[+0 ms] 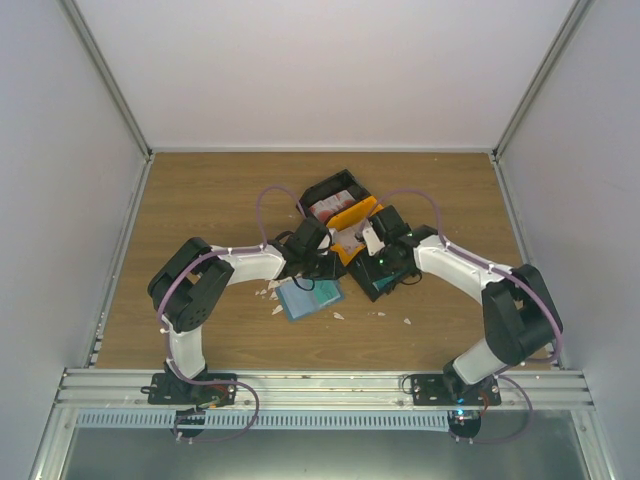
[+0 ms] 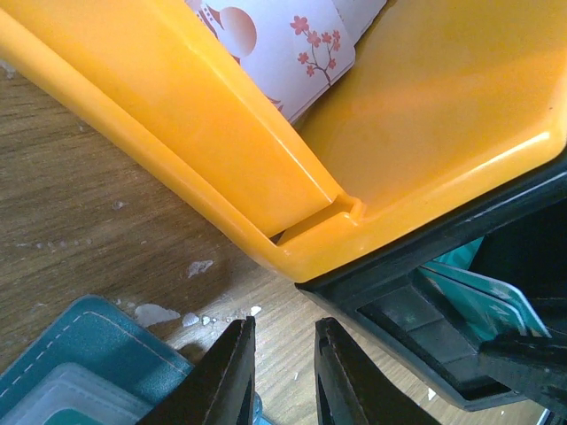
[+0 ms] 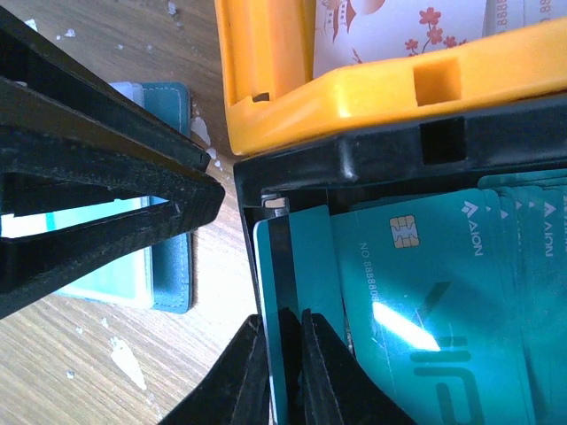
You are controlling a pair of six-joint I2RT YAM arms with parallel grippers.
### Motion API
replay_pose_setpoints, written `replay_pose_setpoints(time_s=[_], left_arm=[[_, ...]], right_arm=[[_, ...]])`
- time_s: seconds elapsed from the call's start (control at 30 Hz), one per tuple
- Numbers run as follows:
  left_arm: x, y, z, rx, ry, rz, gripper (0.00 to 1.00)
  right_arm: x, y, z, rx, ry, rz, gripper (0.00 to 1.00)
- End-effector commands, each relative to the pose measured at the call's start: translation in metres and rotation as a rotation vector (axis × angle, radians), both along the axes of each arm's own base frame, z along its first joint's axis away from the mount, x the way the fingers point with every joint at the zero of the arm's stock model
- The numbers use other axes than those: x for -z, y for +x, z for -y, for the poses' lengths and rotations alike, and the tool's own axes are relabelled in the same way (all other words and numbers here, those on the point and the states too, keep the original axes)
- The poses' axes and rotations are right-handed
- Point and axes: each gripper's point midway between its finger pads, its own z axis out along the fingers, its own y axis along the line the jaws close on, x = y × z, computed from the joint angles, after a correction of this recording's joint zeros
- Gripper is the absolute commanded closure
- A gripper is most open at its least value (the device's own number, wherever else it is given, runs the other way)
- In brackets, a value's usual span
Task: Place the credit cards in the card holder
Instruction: Pick up the credit card from the storage box.
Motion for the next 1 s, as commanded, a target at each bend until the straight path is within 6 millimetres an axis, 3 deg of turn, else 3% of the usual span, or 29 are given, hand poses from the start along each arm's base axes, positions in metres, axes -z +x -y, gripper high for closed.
replay_pose_setpoints(time_s=[0.0,0.67,0.83,0.97], left_arm=[[-0.002,0.008,0.001,-0.006,-0.002,0.028,0.77],[-0.007,0.009,0.002,-0.008,-0.011,0.037,0.77],[-0.019,0.010,0.004,-0.010,-0.047,0.066,0.75],[-0.043,0.011,0.009,0.001,-0.123,0.117,0.63]], right_arm=[[-0.008,-0.008,-0.002,-0.007,0.024,-0.002,0.89],[-0.022,-0.010,0.005,0.019,0.019,0.029,1.00],[-0.028,0.009,0.026,0.122,-0.059,0.111,1.00],[-0.048,0.026,0.038,0.196,-0.010,0.181,0.99]])
